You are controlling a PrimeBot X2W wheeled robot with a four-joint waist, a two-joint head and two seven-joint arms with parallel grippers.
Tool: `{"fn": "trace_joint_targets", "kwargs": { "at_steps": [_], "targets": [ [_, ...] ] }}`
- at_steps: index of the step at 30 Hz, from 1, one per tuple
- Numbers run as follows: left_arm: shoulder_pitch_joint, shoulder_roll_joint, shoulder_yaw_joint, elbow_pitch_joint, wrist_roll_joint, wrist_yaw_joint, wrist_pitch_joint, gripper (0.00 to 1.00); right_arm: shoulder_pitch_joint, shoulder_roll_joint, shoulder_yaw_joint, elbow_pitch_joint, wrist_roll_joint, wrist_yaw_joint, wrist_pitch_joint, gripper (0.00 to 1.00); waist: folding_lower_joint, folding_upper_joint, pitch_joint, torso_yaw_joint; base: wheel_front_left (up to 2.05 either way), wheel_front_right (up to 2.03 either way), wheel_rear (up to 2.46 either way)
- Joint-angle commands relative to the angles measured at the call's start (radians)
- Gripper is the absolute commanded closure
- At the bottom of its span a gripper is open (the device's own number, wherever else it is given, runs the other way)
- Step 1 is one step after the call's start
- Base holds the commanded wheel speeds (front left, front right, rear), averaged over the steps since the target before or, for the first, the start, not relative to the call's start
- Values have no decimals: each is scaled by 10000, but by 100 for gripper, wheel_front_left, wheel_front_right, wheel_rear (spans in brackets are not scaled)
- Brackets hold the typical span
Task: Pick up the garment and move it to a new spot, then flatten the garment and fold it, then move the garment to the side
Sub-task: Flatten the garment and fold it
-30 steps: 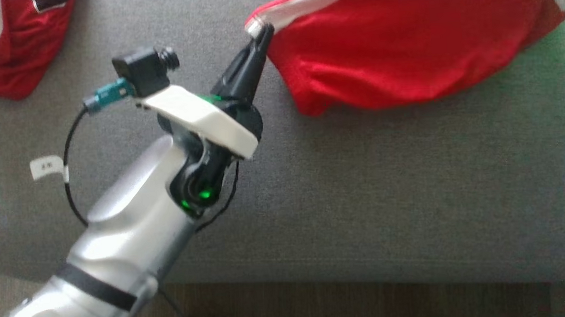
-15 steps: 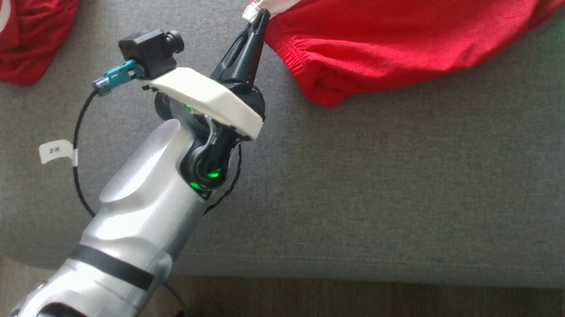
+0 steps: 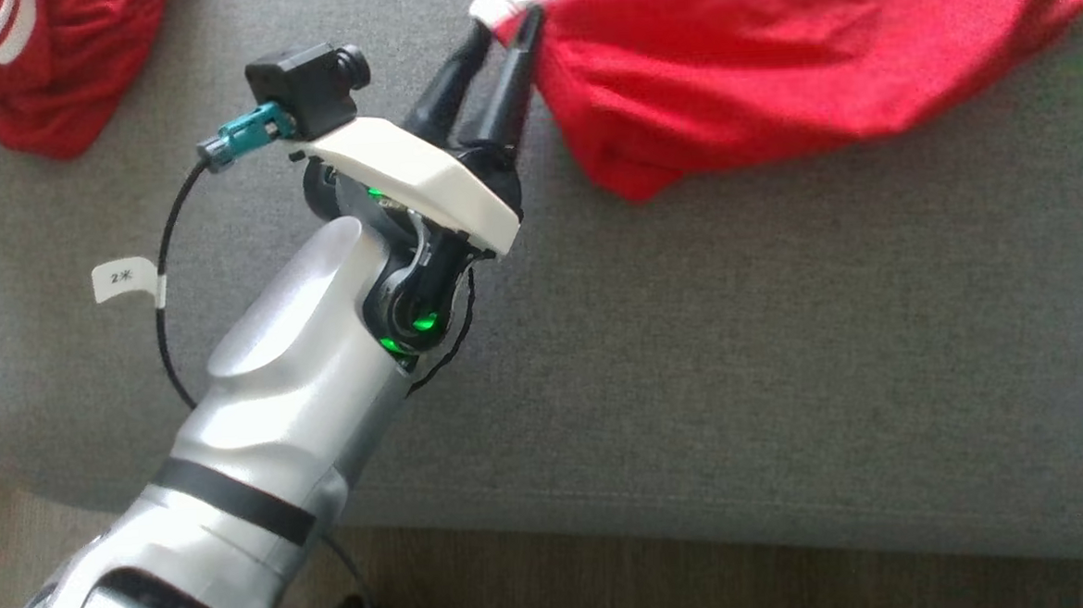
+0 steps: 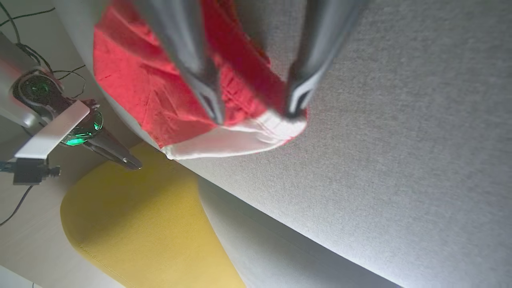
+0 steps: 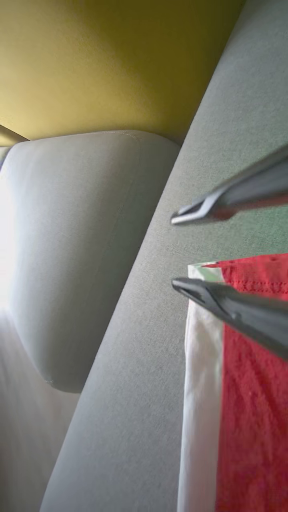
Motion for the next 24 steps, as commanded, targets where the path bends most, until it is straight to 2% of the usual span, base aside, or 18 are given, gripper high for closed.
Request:
{"fn": "trace_joint_targets", "kwargs": {
  "at_steps": [1,5,10,11,15,20,24],
  "targets": [
    [-148,144,370,-162,118,-52,-51,0,-176,38,-7,-150,147,-4,-282,0,0,0,-100,-15,0,0,0],
    [208,141,879,-298,657,99,-52,0,151,159,-95,-50,649,-4,-958,0,0,0,-516,-117,0,0,0],
    [1378,316,1995,-1609,2608,1189,-52,0,1058,399,46,-89,1551,-4,-1052,0,0,0,-1069,-379,0,0,0],
    [2079,319,2350,-2385,3442,1645,-52,0,1415,486,73,-48,2014,-4,-788,0,0,0,-1288,-444,0,0,0],
    [3440,244,2558,-3791,4824,2265,-52,0,2013,463,124,-34,2774,-4,-170,0,0,0,-1612,-366,0,0,0],
    [4774,46,2491,-5136,6025,2688,-52,0,2427,270,225,-97,3371,-4,519,0,0,0,-1652,-35,0,0,0],
    [5414,-98,2293,-5788,6488,2770,-53,0,2313,-99,227,127,3403,-4,879,0,0,0,-1440,348,0,0,0]
  ]
}}
